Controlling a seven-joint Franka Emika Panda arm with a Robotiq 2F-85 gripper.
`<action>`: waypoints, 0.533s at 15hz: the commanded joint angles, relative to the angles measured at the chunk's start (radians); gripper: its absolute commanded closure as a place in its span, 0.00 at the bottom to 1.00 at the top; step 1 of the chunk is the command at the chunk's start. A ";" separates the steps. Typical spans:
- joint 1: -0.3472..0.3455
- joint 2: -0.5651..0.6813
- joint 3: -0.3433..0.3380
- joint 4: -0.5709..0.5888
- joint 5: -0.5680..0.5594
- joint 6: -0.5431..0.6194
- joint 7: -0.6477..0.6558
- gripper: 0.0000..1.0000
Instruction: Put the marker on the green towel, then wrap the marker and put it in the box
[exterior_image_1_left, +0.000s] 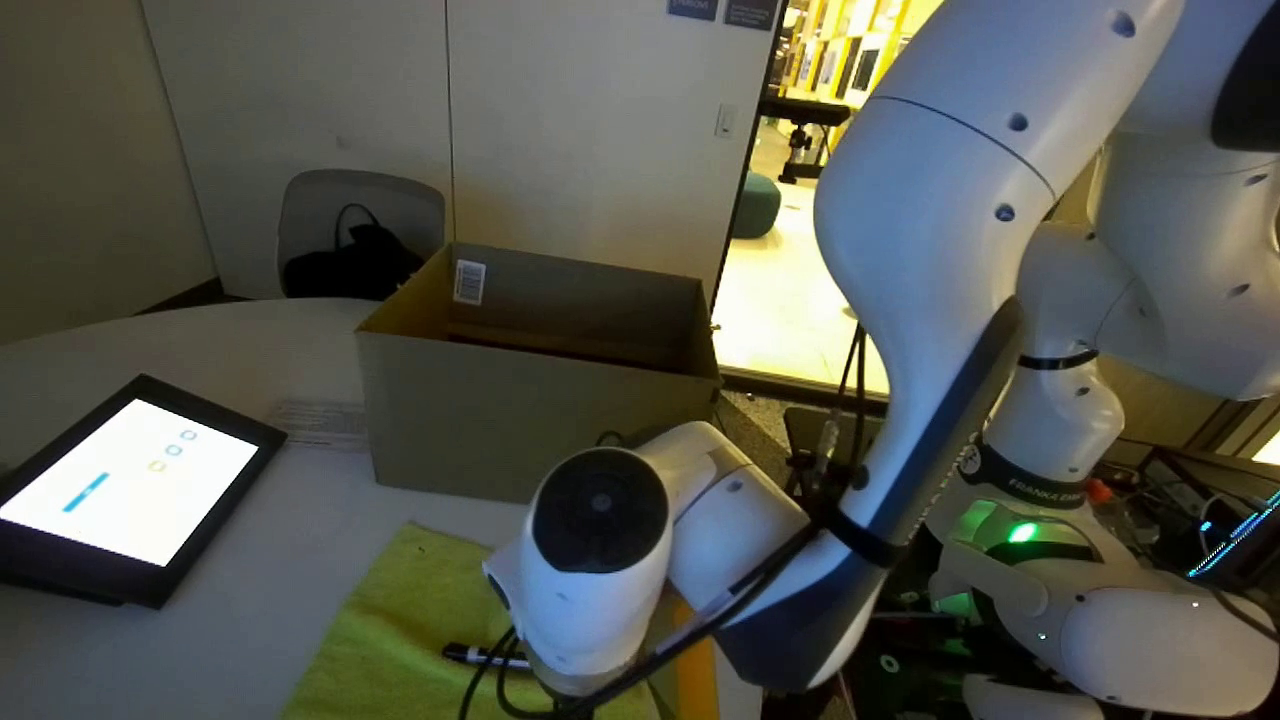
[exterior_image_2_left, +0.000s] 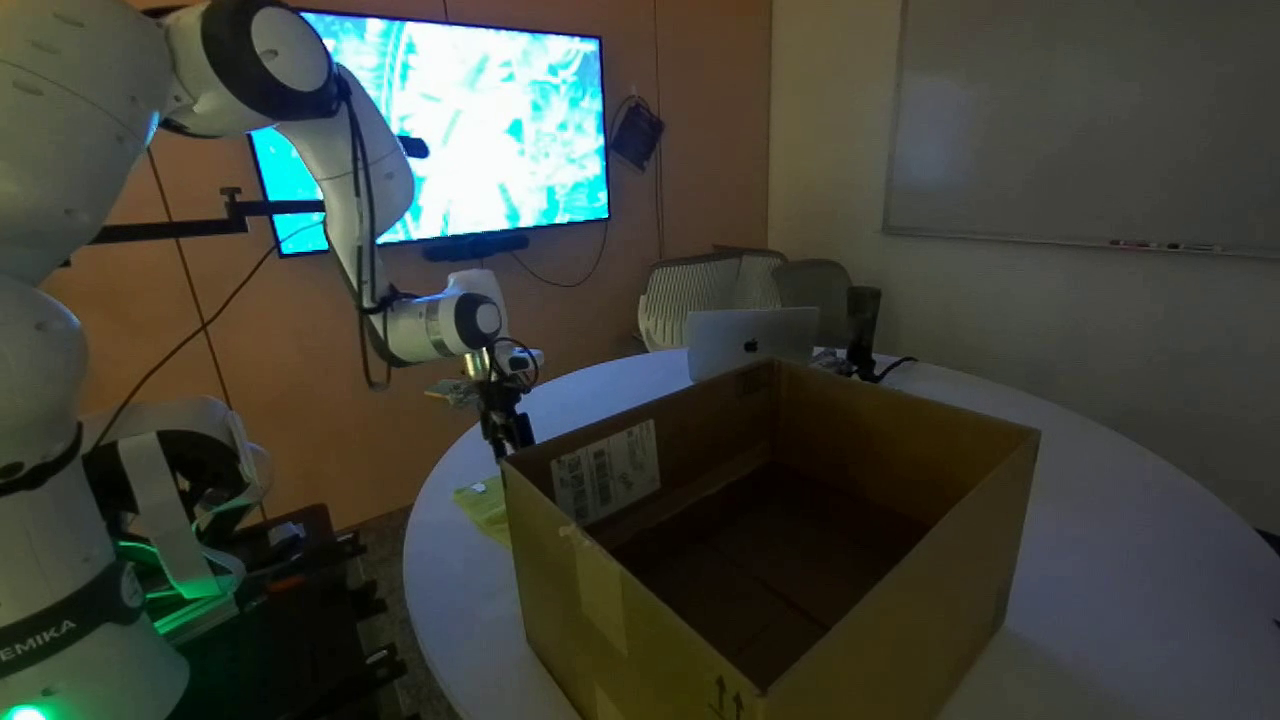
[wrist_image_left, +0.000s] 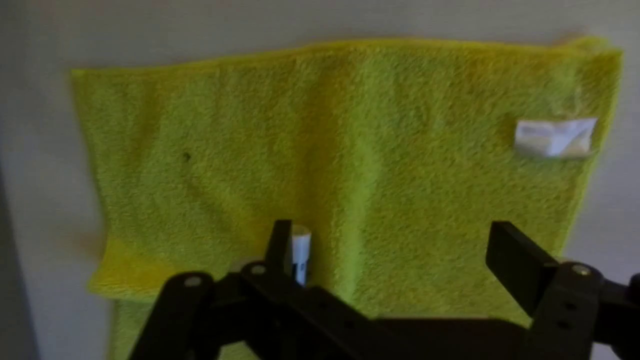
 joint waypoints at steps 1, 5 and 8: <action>0.001 -0.045 0.049 -0.123 -0.027 0.154 -0.077 0.00; 0.017 0.000 0.087 -0.144 -0.016 0.270 -0.232 0.00; 0.036 0.032 0.083 -0.133 -0.022 0.289 -0.354 0.00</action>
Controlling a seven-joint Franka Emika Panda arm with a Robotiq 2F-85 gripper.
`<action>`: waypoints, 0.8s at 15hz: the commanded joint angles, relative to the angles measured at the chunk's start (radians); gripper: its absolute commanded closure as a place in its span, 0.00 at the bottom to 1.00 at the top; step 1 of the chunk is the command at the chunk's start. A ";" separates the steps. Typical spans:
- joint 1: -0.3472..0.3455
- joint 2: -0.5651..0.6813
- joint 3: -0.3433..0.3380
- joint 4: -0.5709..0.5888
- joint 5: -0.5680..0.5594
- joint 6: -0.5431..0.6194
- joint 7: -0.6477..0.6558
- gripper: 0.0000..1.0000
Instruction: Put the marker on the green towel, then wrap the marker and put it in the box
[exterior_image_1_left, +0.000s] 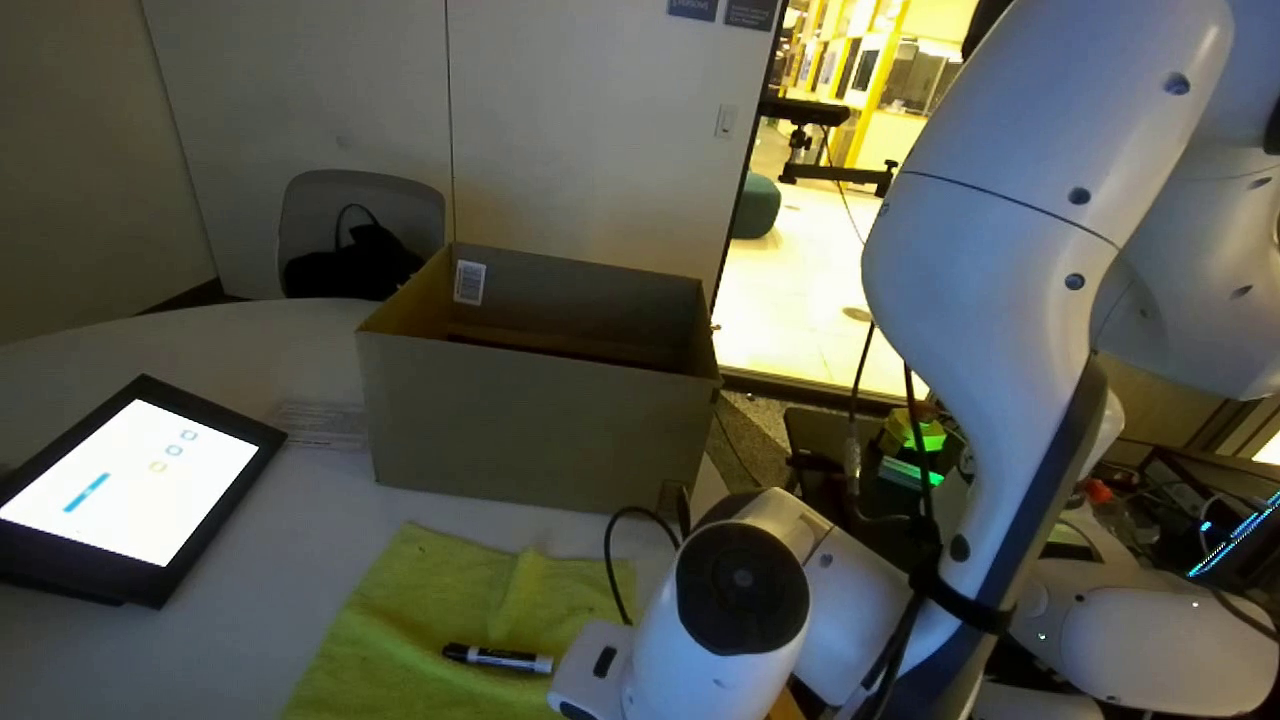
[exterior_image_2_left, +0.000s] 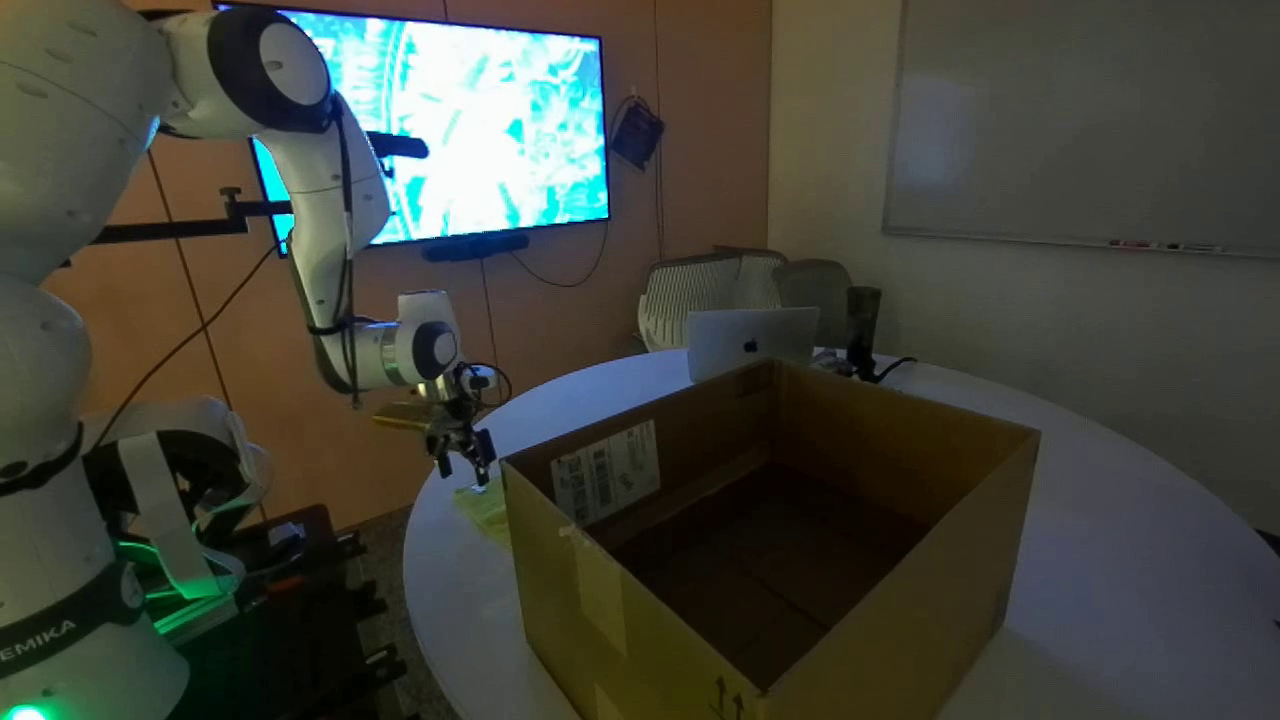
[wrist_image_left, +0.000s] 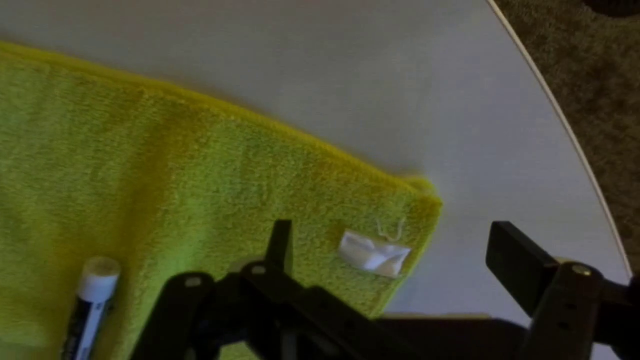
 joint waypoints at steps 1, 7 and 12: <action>0.018 0.030 -0.012 0.003 -0.010 0.044 -0.138 0.00; 0.043 0.070 -0.063 0.039 -0.006 0.029 -0.208 0.00; 0.047 0.088 -0.098 0.074 -0.008 0.030 -0.224 0.00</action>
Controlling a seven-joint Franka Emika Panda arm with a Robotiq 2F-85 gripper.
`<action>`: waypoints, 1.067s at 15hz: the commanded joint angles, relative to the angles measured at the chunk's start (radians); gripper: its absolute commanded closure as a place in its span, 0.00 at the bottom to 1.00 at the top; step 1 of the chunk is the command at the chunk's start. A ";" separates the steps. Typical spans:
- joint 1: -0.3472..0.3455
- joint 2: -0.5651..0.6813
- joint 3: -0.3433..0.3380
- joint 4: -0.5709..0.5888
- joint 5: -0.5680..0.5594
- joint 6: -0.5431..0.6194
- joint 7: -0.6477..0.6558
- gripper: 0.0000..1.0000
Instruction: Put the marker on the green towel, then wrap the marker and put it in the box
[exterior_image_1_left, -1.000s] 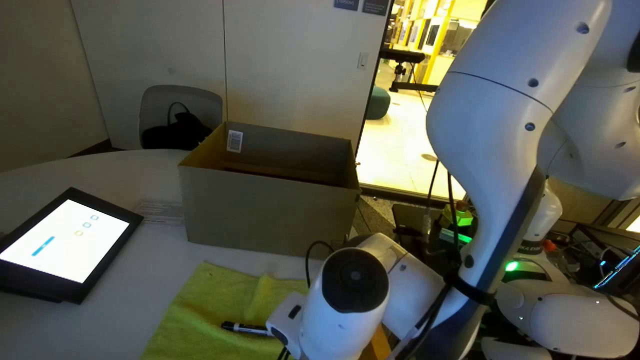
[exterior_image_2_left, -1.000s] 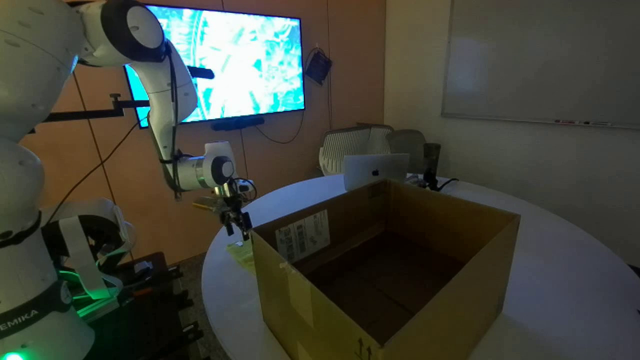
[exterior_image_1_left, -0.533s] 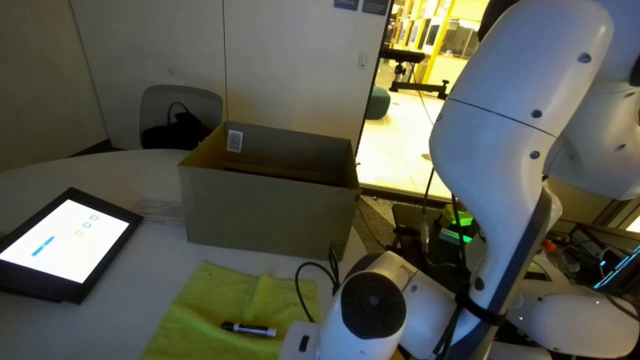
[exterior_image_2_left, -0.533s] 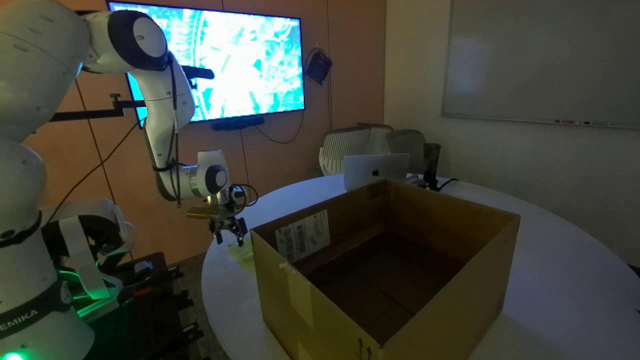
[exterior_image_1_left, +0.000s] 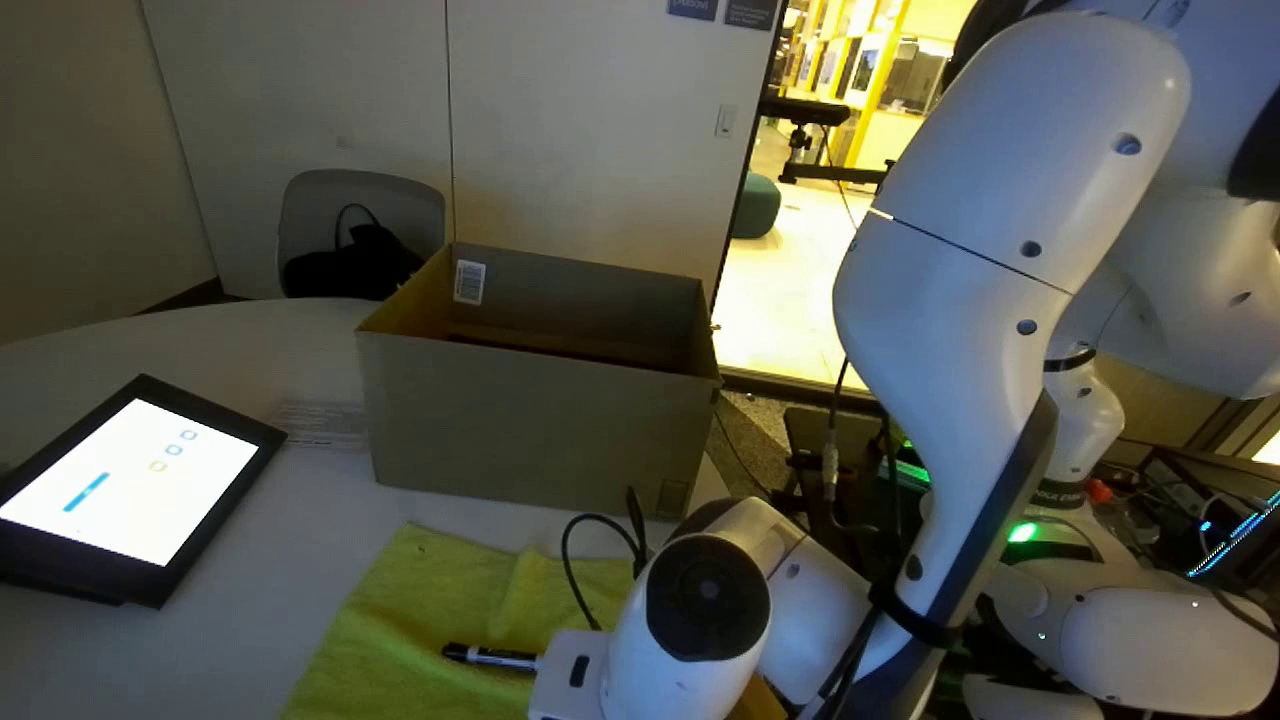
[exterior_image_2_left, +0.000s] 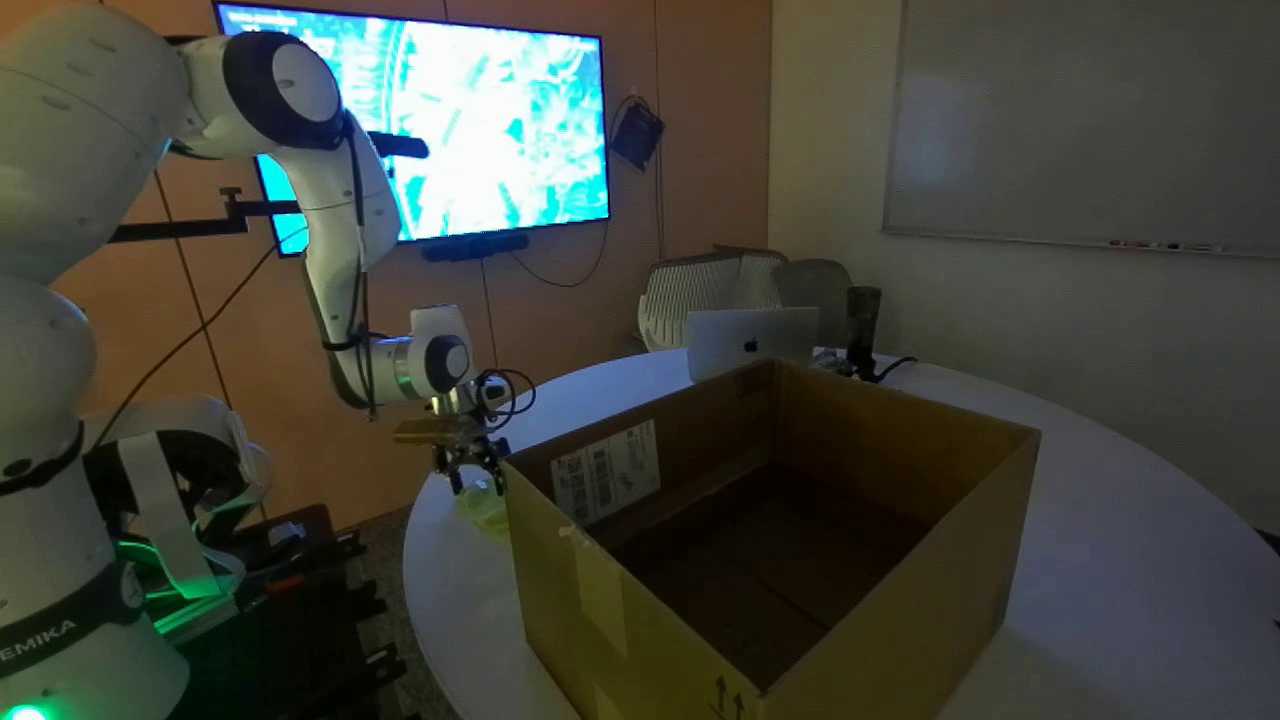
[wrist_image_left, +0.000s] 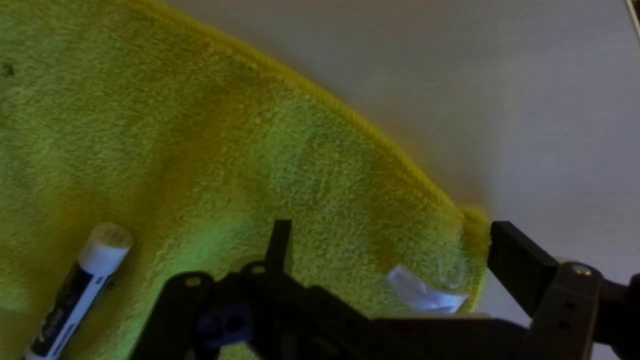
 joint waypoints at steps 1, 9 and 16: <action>0.016 0.024 -0.034 0.038 -0.008 0.017 -0.018 0.00; -0.002 0.082 -0.016 0.079 0.007 0.001 -0.042 0.27; 0.010 0.049 -0.039 0.058 0.001 -0.003 -0.031 0.83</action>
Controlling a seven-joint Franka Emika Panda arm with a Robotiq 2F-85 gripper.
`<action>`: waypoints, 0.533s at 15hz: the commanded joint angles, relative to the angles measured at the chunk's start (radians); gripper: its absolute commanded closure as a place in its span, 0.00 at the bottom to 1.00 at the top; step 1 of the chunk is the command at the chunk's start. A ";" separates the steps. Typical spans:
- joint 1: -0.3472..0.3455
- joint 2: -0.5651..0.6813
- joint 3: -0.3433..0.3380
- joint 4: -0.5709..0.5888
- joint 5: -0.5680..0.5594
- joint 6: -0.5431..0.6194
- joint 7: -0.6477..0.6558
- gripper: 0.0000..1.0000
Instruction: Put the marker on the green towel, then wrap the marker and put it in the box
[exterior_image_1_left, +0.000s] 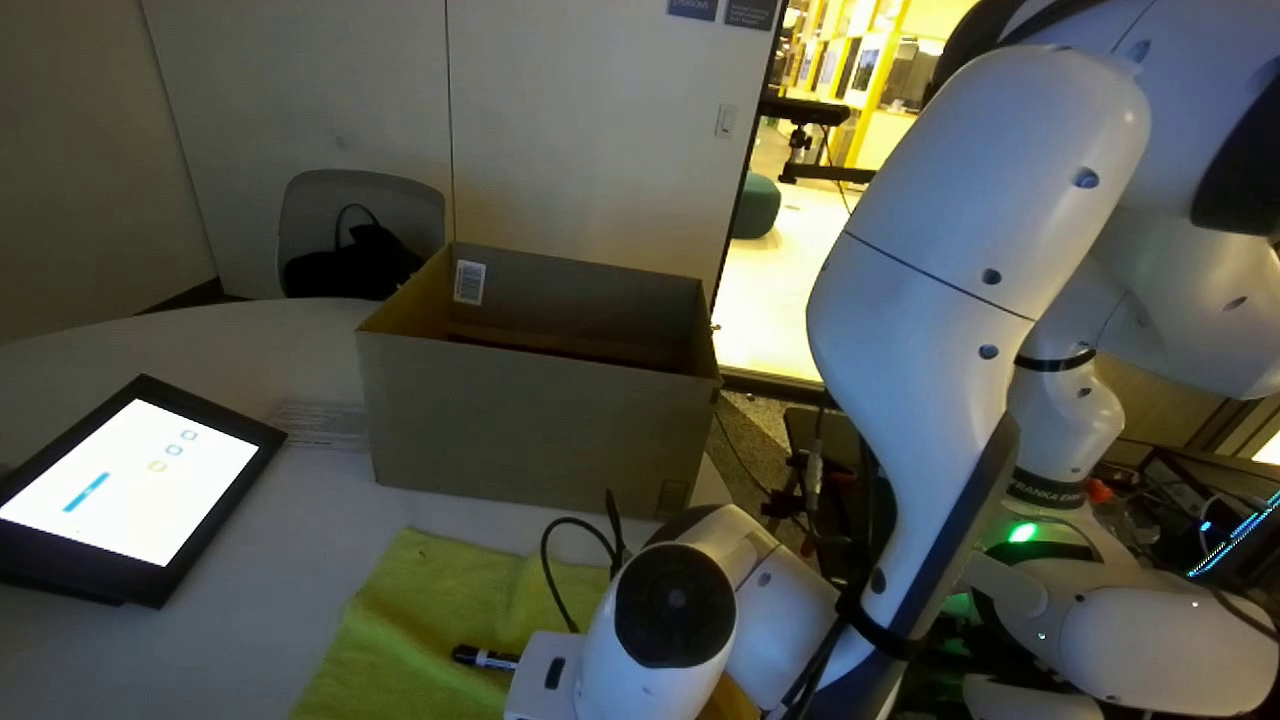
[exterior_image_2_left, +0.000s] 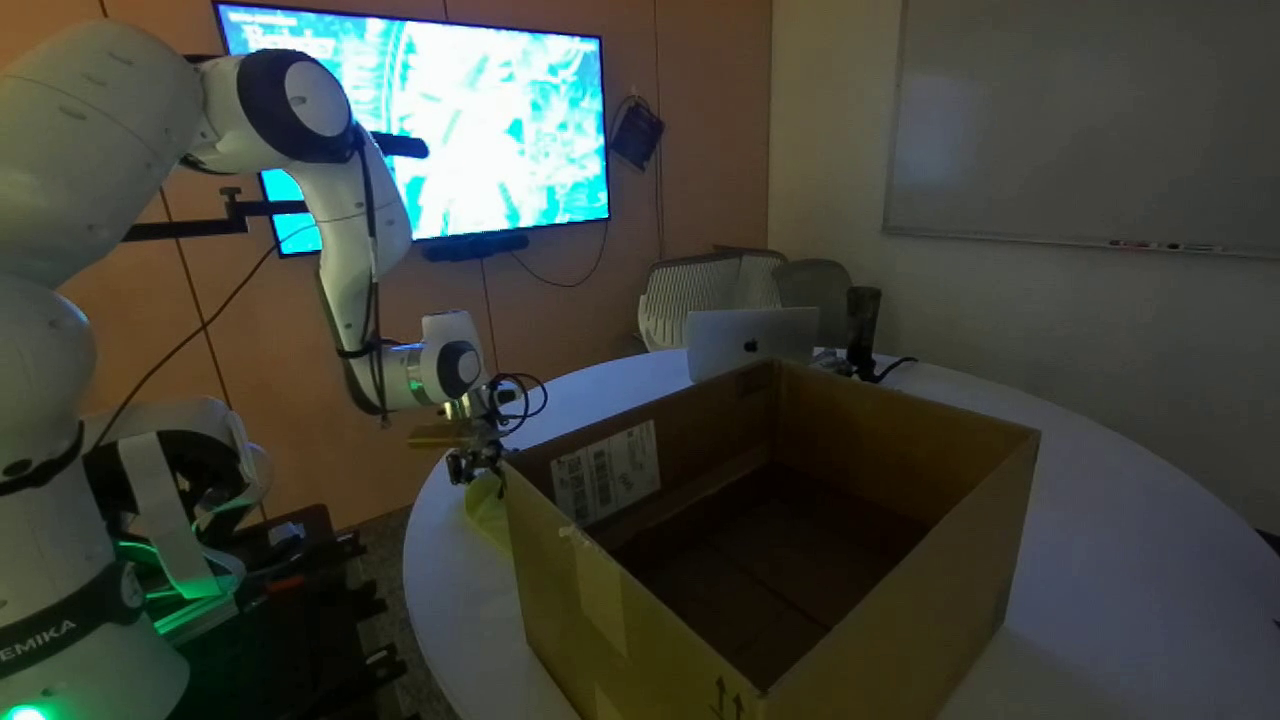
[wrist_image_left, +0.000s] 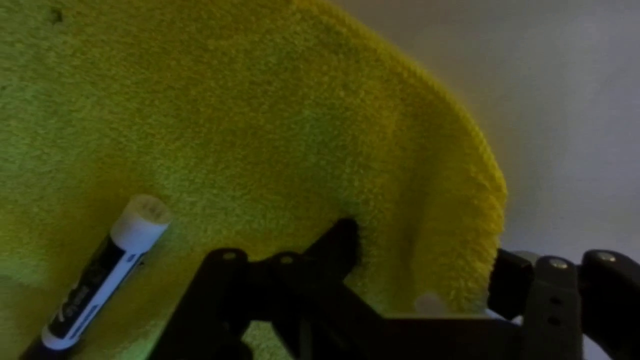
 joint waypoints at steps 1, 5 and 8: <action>0.020 -0.017 -0.032 -0.012 -0.003 0.002 0.002 0.90; 0.080 -0.060 -0.117 -0.043 -0.020 0.011 0.052 1.00; 0.127 -0.075 -0.184 -0.056 -0.020 0.006 0.091 1.00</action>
